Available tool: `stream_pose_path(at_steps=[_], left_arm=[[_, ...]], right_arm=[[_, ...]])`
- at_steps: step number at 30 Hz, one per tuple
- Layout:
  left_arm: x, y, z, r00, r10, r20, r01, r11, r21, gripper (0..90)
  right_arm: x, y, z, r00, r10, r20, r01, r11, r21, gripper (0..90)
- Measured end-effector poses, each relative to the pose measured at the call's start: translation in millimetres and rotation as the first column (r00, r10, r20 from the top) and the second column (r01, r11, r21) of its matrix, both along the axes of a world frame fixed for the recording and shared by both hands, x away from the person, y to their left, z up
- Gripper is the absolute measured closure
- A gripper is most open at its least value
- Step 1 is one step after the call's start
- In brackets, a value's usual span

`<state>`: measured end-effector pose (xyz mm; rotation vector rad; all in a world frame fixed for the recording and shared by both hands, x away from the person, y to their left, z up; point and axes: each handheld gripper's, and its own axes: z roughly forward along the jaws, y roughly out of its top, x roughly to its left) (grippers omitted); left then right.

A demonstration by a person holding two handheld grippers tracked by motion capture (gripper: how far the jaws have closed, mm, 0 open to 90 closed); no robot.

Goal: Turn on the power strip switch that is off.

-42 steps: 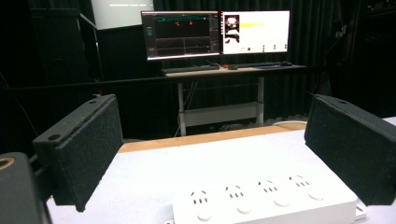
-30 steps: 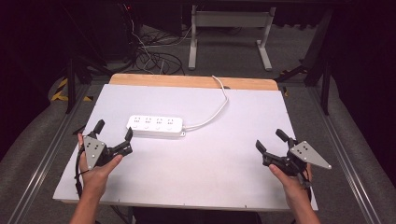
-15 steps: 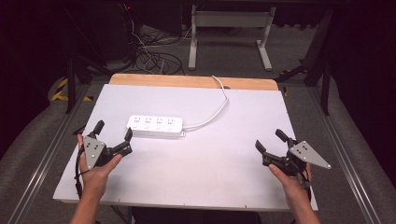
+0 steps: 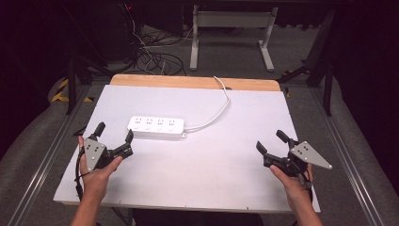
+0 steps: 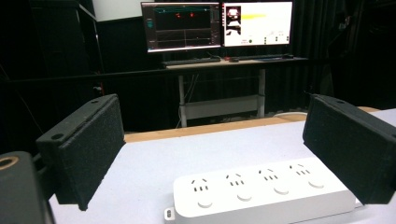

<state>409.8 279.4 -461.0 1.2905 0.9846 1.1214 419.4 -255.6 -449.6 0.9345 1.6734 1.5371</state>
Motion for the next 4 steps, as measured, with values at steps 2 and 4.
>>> stream_pose_path(at_steps=[2, 4], left_arm=[[0.4, -0.3, 0.1, 1.0, 0.0, 0.0, 0.0, 1.0, 0.002, 5.9], [0.7, -0.6, -1.0, 1.0, -0.001, -0.006, 0.001, 1.0, 0.003, 6.0]], right_arm=[[0.2, 0.6, -0.4, 1.0, 0.0, -0.002, 0.0, 1.0, 0.003, 15.4], [1.1, 0.4, -1.0, 1.0, 0.001, -0.006, -0.001, 1.0, -0.004, 15.4]])
